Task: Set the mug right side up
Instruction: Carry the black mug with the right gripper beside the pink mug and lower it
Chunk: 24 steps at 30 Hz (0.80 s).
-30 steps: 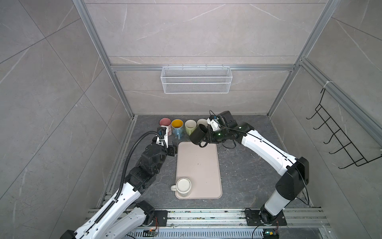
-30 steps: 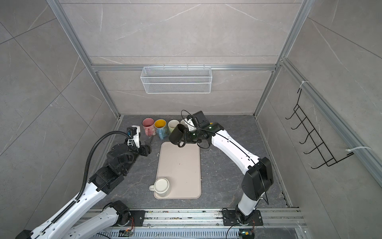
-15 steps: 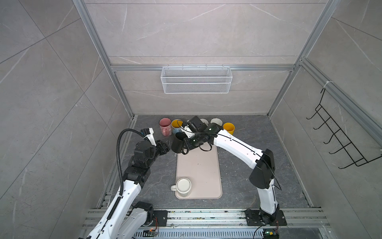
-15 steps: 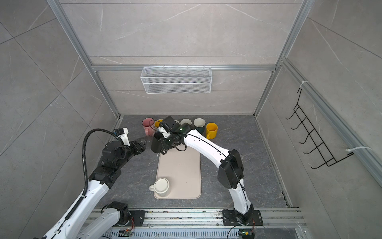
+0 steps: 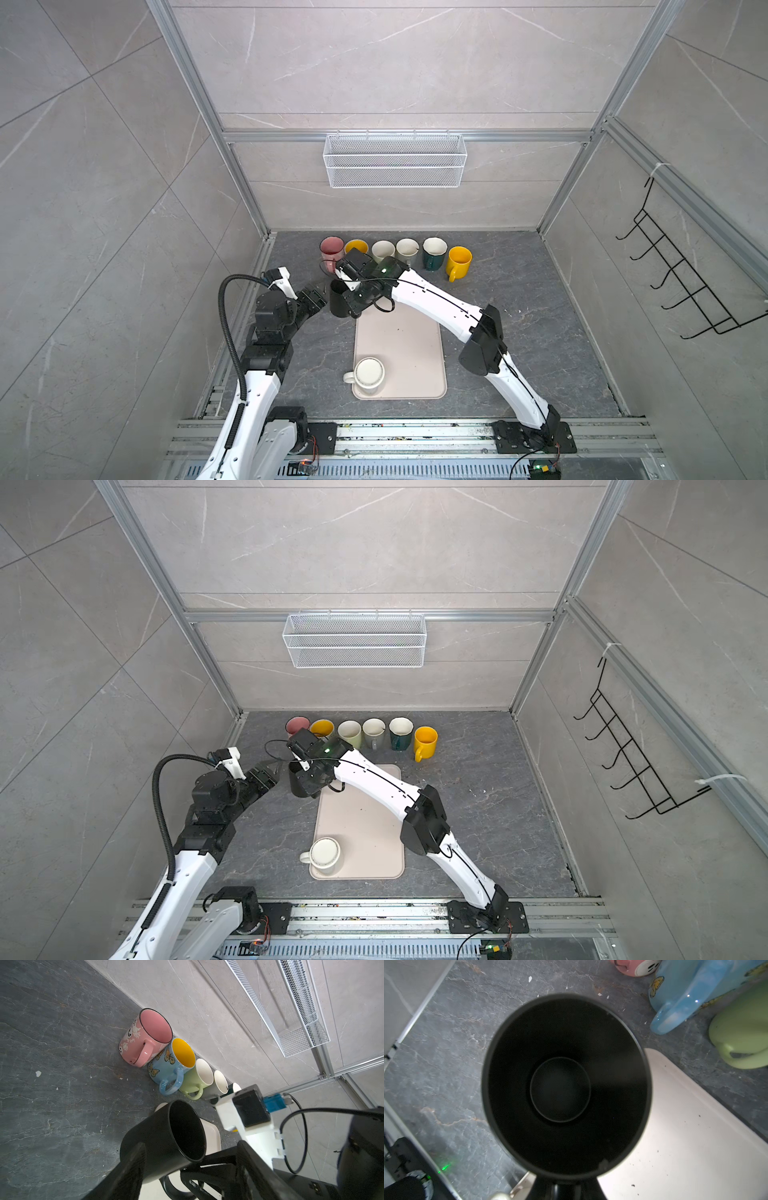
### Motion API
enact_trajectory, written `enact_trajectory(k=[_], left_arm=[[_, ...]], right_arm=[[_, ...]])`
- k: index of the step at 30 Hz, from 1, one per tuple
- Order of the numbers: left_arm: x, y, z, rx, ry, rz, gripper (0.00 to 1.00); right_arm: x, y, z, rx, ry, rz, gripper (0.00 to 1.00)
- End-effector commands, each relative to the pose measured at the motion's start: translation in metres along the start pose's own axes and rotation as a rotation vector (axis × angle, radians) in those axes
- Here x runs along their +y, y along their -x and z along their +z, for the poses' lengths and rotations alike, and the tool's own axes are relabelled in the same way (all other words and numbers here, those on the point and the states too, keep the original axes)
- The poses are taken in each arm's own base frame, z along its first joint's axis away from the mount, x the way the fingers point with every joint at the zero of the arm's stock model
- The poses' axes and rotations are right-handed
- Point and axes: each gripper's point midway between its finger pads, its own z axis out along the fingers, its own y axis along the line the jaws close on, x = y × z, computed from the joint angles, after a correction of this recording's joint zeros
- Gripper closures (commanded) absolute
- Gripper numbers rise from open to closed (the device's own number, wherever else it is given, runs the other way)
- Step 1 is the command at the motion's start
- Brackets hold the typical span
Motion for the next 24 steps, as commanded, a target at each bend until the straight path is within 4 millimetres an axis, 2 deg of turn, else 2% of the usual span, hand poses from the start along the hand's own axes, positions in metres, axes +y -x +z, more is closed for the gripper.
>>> enact_trajectory(k=[1, 7, 9, 13, 24], left_arm=[[-0.008, 0.006, -0.013, -0.037, -0.027, 0.009, 0.29], [-0.008, 0.003, -0.023, -0.042, -0.022, 0.027, 0.30], [-0.007, 0.002, -0.024, -0.042, -0.023, 0.025, 0.31], [-0.007, 0.001, -0.023, -0.035, -0.021, 0.026, 0.32], [-0.002, -0.007, -0.024, -0.028, -0.026, 0.004, 0.33]], right_arm=[[-0.001, 0.025, -0.008, -0.091, -0.051, -0.015, 1.00], [0.001, 0.031, 0.010, -0.111, -0.081, -0.004, 1.00], [-0.002, 0.030, 0.024, -0.107, -0.093, 0.005, 1.00], [-0.005, 0.031, 0.035, -0.118, -0.117, 0.023, 1.00], [-0.009, 0.041, 0.052, -0.173, -0.141, 0.066, 1.00]])
